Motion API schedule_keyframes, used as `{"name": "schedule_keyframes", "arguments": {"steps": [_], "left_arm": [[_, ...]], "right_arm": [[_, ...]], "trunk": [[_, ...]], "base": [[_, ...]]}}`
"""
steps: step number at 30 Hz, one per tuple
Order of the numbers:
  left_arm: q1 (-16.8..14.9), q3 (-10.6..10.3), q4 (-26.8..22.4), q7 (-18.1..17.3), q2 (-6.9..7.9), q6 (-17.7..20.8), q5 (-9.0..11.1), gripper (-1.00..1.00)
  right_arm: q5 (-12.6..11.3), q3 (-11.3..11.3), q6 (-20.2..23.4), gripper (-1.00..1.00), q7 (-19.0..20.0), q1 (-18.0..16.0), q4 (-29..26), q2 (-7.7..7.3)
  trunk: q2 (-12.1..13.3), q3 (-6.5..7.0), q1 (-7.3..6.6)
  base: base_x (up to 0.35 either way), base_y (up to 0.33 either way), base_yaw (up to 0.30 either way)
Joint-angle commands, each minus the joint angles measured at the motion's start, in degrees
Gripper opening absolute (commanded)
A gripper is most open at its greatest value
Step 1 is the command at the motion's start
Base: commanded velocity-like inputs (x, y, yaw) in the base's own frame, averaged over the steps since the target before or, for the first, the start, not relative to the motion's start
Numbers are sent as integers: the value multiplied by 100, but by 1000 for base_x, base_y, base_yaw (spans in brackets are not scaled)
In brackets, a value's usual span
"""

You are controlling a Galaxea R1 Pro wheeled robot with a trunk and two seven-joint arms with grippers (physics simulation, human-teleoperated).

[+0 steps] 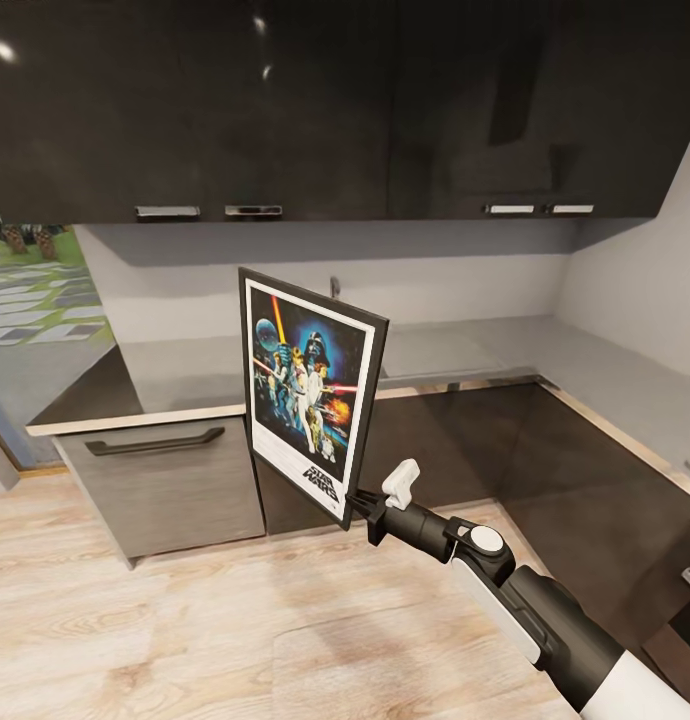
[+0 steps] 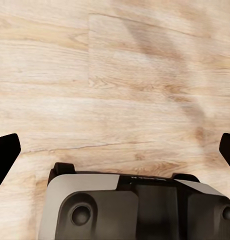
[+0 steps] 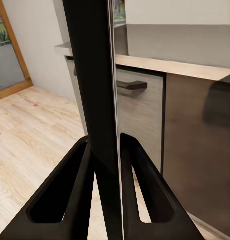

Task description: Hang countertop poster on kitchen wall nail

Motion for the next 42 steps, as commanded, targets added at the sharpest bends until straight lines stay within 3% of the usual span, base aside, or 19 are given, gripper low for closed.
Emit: {"name": "schedule_keyframes", "arguments": {"steps": [1,42], "left_arm": [[2,3,-9,-12,1,59,55,100],[2,3,-9,-4,-4,59,55,100]], "right_arm": [[-69,7,42,-100,13,-6,-6,-4],[-69,10,32,-100,13,-6,-6,-4]], "trunk": [[35,11,-21],[1680,747,-921]], "base": [[0,0,0],[0,0,0]]}}
